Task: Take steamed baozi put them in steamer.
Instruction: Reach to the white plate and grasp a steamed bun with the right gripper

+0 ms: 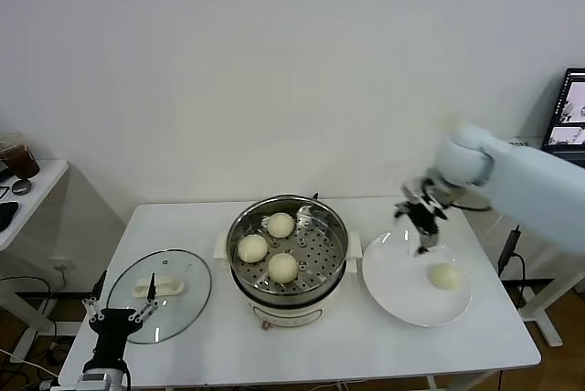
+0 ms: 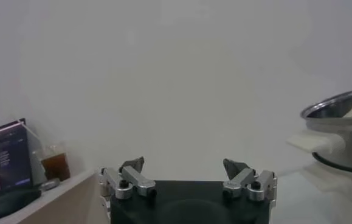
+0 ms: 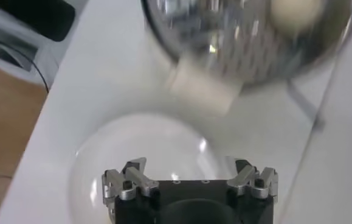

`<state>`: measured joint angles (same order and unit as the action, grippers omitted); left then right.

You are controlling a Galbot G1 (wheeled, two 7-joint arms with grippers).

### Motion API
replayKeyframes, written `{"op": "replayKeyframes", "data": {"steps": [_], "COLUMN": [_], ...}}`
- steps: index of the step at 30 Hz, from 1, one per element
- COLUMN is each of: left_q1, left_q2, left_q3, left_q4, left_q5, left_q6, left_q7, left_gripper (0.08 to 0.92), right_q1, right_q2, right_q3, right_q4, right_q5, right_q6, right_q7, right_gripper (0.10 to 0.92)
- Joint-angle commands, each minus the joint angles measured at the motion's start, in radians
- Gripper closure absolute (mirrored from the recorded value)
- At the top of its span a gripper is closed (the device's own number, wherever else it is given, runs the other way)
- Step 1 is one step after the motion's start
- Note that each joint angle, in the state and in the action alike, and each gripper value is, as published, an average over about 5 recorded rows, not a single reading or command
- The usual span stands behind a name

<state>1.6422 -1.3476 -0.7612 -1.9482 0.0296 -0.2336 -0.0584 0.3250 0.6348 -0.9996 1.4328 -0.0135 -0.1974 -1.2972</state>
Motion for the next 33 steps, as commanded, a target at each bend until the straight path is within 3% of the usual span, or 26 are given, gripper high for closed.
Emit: {"op": "replayKeyframes", "data": {"steps": [1,11,33], "left_q1": [-0.002,0.008,0.021], "left_q2": [0.000,-0.010,-0.023], "left_q3": [0.007,0.010,0.002], "left_q4": [0.010,0.005,0.000], "left_q5": [0.007,0.014,0.015], "left_q6": [0.000,-0.001,-0.007], "left_q7": [0.001,0.000,-0.001], "left_gripper": [0.177,0.177,0.177], "right_q1": [-0.414,-0.541,-0.536], "right_q2": [-0.180,-0.110,0.095], "right_q3": [0.333,0.471,0.473], "right_q4": [-0.104,-0.186,-0.333], "right_q5": [-0.197,-0.276,-0.363], "right_q6": [0.013,0.014,0.046], "right_q7": [-0.002,0.081,0.143], "right_gripper": [0.203,0.203,0.203]}}
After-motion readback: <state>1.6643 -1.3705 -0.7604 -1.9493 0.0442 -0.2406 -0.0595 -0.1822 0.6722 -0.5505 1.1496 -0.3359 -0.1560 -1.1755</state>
